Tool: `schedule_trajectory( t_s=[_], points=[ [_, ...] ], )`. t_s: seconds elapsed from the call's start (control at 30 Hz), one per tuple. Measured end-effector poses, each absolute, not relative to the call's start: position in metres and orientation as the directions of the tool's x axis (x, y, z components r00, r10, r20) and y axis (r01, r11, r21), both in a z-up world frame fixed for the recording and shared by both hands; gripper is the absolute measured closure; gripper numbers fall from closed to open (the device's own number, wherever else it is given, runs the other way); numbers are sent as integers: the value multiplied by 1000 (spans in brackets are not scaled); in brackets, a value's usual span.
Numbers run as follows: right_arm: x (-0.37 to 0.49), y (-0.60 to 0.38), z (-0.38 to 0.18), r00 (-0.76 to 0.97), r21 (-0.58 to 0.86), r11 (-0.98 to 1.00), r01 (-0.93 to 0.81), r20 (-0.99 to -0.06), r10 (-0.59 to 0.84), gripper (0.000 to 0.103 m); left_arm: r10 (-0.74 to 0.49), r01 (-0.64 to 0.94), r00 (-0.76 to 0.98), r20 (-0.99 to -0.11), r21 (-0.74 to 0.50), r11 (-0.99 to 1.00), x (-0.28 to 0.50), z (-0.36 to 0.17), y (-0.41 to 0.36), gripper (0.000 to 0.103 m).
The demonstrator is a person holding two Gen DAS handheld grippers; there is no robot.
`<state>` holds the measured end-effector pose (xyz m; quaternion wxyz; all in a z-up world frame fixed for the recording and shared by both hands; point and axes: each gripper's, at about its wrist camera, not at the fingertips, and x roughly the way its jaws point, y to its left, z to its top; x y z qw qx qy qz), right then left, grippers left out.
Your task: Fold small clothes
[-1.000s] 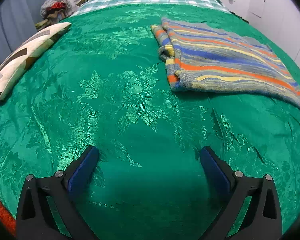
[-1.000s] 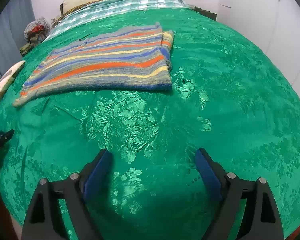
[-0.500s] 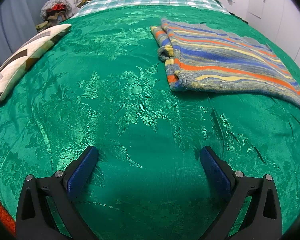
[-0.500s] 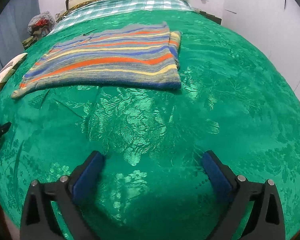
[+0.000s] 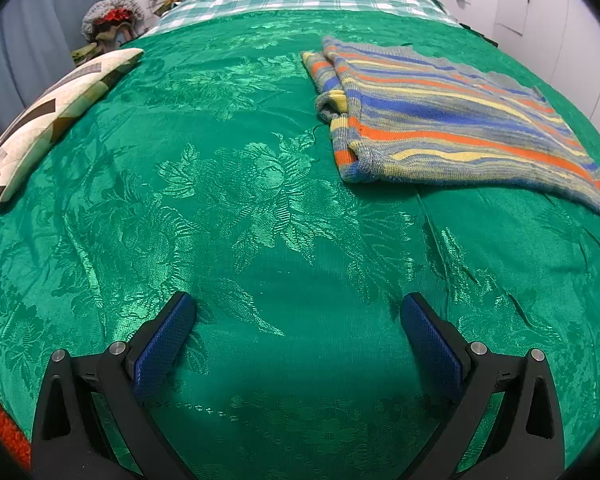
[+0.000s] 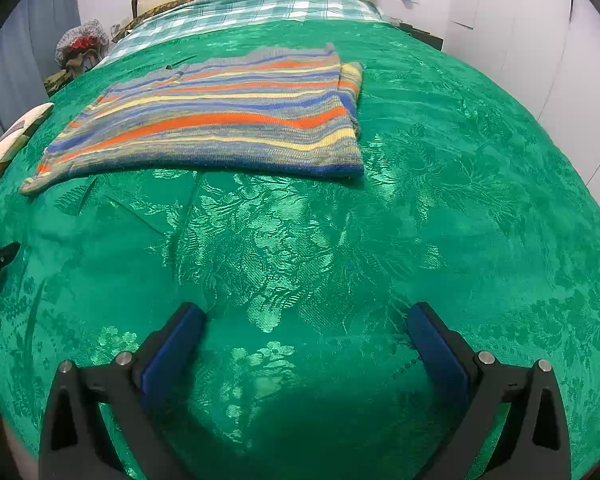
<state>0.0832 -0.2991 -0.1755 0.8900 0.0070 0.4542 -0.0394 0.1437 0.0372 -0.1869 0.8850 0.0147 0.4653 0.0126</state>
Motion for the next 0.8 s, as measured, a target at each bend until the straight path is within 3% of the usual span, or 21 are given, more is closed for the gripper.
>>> schedule_trajectory(
  t_s=[0.8],
  points=[
    [82,-296,-178,592,-45,996,75,-802,-81,0,38,-4,566,-823,43,999,141,-186,41,1]
  ],
)
